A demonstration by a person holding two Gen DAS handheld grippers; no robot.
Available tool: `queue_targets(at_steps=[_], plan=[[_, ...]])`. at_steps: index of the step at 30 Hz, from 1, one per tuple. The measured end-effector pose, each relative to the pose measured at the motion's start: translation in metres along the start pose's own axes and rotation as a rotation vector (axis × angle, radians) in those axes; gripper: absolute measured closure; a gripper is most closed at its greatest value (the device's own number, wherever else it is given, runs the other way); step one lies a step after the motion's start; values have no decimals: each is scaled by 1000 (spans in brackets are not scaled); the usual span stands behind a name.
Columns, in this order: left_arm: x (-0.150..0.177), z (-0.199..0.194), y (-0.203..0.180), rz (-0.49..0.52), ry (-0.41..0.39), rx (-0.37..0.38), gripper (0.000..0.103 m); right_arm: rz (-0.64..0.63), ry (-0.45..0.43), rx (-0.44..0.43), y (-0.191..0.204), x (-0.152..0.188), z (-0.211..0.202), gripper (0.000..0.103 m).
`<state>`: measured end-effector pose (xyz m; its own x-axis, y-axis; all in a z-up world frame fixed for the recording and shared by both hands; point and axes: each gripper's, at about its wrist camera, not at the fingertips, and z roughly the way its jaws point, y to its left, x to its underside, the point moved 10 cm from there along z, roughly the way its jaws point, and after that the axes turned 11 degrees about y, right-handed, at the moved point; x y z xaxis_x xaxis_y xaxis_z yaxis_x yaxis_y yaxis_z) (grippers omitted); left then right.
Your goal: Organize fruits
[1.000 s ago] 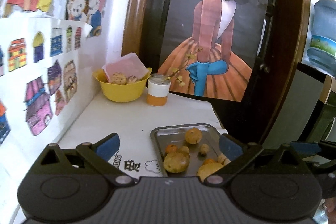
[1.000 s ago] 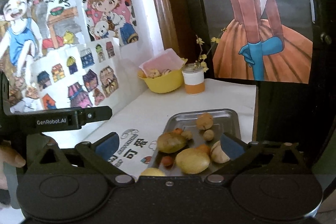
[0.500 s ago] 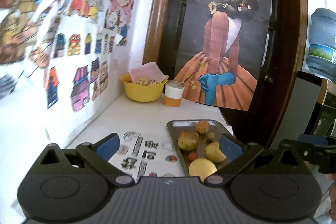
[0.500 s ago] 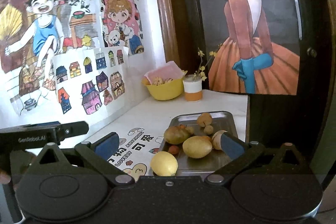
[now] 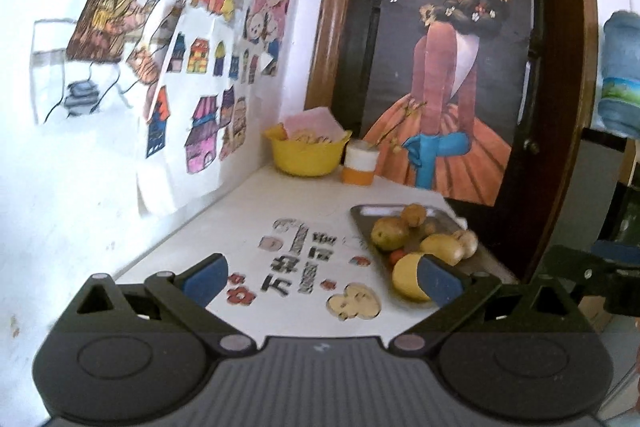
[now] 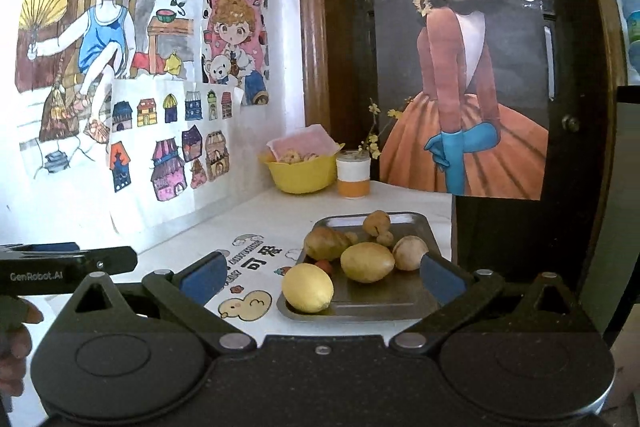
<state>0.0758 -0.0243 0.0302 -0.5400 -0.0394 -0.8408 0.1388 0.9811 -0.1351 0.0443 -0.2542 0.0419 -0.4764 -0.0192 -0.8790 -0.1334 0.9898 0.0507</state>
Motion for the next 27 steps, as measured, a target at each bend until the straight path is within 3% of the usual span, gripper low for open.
queue_targets(at_steps=[4, 12, 27], plan=[[14, 4, 8, -20, 15, -14, 0, -31, -30, 64, 4, 11, 3, 1], [31, 15, 17, -42, 32, -20, 0, -21, -39, 93, 5, 27, 14, 1], [54, 28, 22, -42, 37, -18, 0, 14, 10, 80, 4, 56, 35, 1]])
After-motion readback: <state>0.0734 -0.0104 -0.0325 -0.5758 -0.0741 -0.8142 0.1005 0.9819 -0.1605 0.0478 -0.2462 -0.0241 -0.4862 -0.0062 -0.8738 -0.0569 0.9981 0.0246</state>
